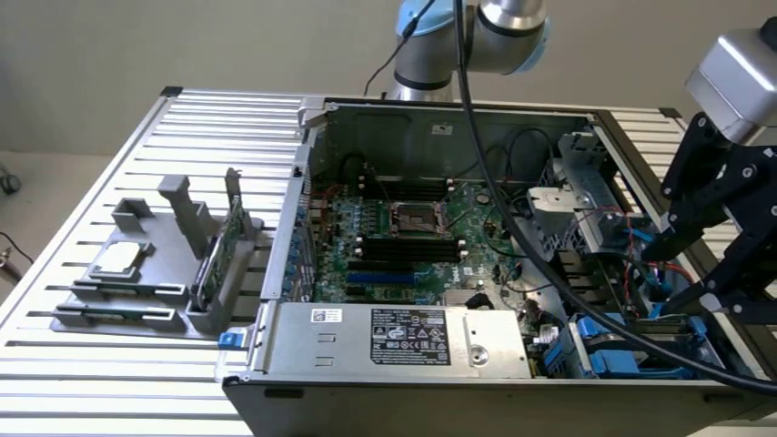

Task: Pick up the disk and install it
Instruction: 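Insert the disk into the insertion slot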

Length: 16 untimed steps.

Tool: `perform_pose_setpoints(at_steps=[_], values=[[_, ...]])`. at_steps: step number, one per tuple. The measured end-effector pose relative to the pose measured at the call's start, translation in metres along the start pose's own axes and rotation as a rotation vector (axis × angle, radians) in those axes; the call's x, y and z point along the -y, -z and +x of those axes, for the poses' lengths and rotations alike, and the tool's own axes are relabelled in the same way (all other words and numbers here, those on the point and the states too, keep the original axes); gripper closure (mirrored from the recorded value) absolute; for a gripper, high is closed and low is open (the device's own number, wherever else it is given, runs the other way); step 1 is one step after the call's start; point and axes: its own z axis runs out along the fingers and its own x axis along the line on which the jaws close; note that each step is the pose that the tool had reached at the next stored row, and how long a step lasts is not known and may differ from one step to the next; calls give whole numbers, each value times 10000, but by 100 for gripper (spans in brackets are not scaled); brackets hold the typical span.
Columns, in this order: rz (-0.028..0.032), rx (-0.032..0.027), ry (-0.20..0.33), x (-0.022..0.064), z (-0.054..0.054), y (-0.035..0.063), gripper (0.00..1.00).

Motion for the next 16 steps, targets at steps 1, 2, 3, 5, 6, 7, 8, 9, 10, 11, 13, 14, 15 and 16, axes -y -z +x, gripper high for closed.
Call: perform_pose_setpoints(at_steps=[1,2,3,5,6,7,8,9,10,11,13,14,15,16], values=[[-1,1,26,6,2,-18,53],[-1,-1,55,12,4,-36,53],[-4,0,83,18,6,-53,53],[-10,-2,150,32,10,-91,55],[-13,-4,182,39,12,-107,62],[-17,-5,214,46,14,-124,62],[-20,-5,246,53,17,-143,62],[-23,-5,281,63,19,-162,69],[-26,-6,315,73,21,-178,69],[-29,-7,351,83,23,-193,69],[-35,-12,427,106,26,-220,69],[-39,-16,465,120,28,-233,69],[-43,-22,504,135,30,-248,69],[-47,-26,542,149,32,-263,69]])
